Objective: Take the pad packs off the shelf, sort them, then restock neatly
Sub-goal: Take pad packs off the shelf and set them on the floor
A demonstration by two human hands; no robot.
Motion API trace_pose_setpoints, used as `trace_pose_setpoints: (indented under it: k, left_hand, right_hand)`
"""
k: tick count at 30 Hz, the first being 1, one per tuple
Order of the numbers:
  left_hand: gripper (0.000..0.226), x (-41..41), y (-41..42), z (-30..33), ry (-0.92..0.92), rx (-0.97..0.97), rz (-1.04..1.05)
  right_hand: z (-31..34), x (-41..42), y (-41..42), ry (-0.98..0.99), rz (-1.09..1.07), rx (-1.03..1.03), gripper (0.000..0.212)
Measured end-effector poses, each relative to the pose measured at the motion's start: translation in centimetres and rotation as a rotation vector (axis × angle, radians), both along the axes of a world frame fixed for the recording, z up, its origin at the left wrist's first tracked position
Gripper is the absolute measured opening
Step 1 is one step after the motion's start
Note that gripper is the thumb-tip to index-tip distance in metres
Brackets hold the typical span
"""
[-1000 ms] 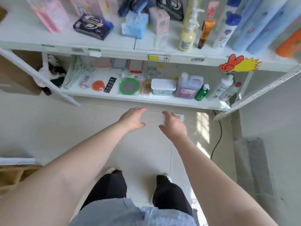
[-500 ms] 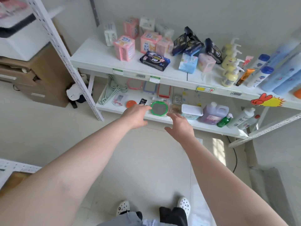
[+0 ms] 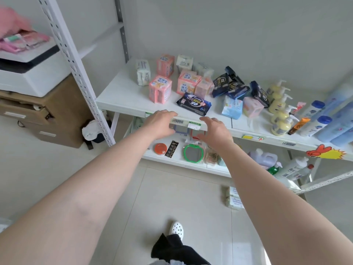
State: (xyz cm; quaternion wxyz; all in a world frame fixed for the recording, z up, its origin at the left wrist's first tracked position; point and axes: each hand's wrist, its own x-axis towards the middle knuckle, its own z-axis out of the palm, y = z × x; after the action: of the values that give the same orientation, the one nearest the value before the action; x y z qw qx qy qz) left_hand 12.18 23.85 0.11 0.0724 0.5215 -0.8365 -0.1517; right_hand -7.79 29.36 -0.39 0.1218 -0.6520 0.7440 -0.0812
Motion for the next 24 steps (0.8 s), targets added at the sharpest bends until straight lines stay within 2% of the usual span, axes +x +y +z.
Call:
trace_pose_setpoints:
  k: [8,12,18,22,24]
  left_hand:
    - [0.066,-3.4,-9.9,1.3,-0.012,-0.002,0.004]
    - [0.064,-4.6,-14.8,1.8,0.013,-0.027,0.013]
    - [0.064,-6.5,-23.1,2.1,0.006,-0.053,-0.006]
    - [0.052,-8.0,-30.6,2.0,0.051,-0.059,-0.037]
    - [0.06,-8.7,-33.9,1.9,0.055,-0.051,-0.023]
  right_hand:
    - [0.2,-2.9,-11.4,0.006,0.026,-0.015,0.068]
    - [0.4,-4.1,-16.2,0.008,0.044,-0.017,0.063]
    - [0.7,-6.0,-23.9,0.0,-0.015,-0.023,0.066]
    - [0.1,-6.8,-29.5,-0.04,-0.104,-0.035,0.067]
    - [-0.1,-7.4,-31.8,-0.049,-0.132,-0.045,0.067]
